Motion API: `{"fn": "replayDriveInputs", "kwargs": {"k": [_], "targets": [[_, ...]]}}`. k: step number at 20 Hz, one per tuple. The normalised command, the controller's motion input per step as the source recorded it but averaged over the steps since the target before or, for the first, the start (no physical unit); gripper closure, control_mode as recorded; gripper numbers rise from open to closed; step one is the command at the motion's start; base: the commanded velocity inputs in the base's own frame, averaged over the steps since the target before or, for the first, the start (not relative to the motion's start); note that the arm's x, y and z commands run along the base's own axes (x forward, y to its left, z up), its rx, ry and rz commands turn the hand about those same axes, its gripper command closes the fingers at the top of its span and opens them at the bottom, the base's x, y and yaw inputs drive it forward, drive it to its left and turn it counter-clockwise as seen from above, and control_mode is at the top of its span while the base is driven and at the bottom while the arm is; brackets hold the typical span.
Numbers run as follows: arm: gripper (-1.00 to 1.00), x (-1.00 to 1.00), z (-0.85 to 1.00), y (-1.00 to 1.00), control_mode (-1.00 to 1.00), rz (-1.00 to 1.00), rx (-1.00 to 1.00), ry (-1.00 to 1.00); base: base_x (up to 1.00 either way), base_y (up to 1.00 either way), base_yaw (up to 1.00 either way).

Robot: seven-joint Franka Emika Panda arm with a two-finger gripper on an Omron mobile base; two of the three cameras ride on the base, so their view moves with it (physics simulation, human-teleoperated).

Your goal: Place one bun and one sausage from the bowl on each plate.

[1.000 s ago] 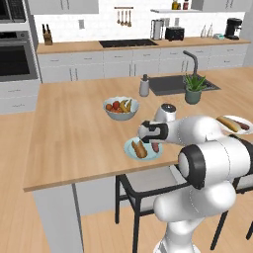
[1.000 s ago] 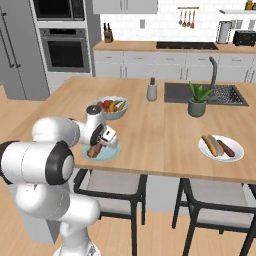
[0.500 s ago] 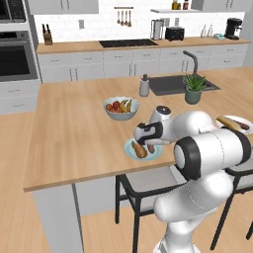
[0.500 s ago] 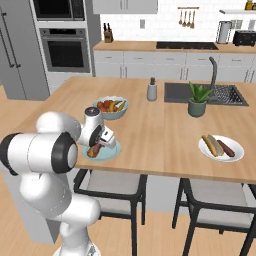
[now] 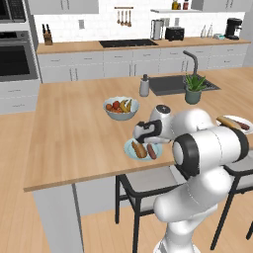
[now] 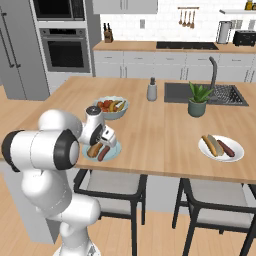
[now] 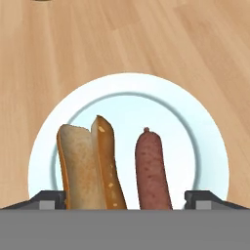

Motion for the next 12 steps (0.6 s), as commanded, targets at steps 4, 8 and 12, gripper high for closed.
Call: {"fn": "replayDriveInputs", "kwargs": {"k": [4, 8, 12], "targets": [[-1.0, 0.08, 0.03, 0.0, -1.0, 0.02, 0.0, 0.02, 0.0, 0.0, 0.0], [-1.0, -0.24, 0.3, 0.0, -1.0, 0.0, -0.07, 0.03, 0.0, 0.0, 0.0], [-1.0, -0.85, 0.85, 0.0, -1.0, 0.01, -0.11, -0.04, 0.0, 0.0, 0.0]]}}
